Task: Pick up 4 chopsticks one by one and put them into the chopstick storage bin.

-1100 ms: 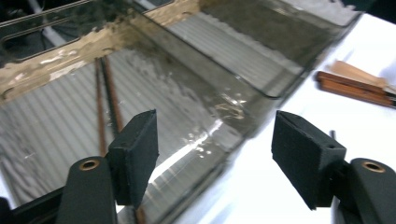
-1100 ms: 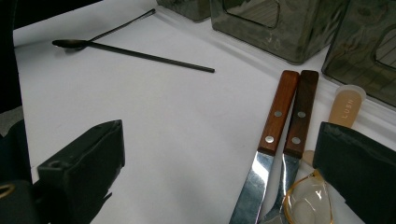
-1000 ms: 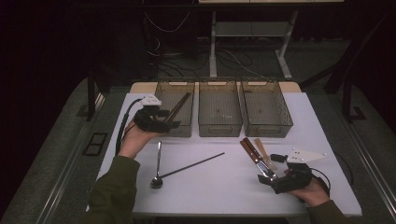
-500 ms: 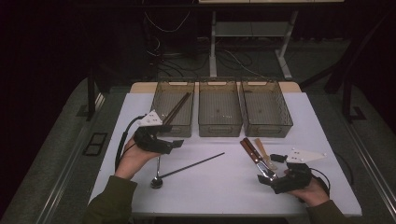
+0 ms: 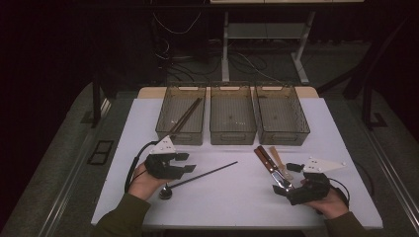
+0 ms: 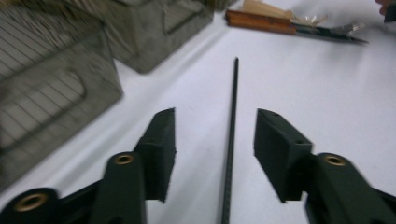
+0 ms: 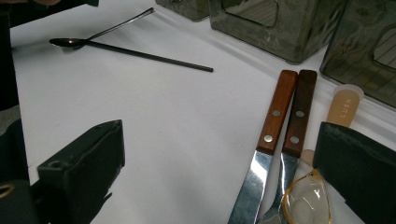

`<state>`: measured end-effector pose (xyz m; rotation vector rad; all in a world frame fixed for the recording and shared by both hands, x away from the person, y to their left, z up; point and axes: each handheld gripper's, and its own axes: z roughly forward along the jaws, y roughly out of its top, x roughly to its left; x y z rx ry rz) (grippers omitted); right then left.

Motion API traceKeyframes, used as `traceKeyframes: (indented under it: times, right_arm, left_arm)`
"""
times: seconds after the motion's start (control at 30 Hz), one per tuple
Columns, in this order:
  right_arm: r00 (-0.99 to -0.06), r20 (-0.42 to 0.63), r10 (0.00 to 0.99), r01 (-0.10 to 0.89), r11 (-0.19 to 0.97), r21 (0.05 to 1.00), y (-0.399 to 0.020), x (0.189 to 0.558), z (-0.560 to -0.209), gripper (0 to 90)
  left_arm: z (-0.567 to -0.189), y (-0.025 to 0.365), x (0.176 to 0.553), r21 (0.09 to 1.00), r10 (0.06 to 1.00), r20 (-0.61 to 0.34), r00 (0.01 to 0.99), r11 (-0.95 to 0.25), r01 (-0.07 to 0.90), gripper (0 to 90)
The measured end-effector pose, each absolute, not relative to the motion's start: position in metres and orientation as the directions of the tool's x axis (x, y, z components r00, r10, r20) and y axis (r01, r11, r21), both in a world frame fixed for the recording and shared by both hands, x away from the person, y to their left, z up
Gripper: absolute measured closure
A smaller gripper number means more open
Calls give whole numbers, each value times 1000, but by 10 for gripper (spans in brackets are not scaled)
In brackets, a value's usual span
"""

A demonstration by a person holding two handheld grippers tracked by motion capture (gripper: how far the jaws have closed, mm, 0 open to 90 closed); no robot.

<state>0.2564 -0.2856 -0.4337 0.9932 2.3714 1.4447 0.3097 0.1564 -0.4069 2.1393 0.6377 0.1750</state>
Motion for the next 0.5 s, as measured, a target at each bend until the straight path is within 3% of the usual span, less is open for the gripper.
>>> traceKeyframes:
  times: [0.2, 0.5]
  right_arm:
    - [-758, 169, 629, 440, 303, 846, -285, 256, -434, 24]
    - [-760, 168, 628, 440, 305, 845, -285, 256, -434, 24]
  left_arm:
    - [-418, 148, 310, 756, 474, -113, 873, -528, 385, 647]
    - [-432, 139, 313, 702, 465, -109, 879, -590, 399, 691]
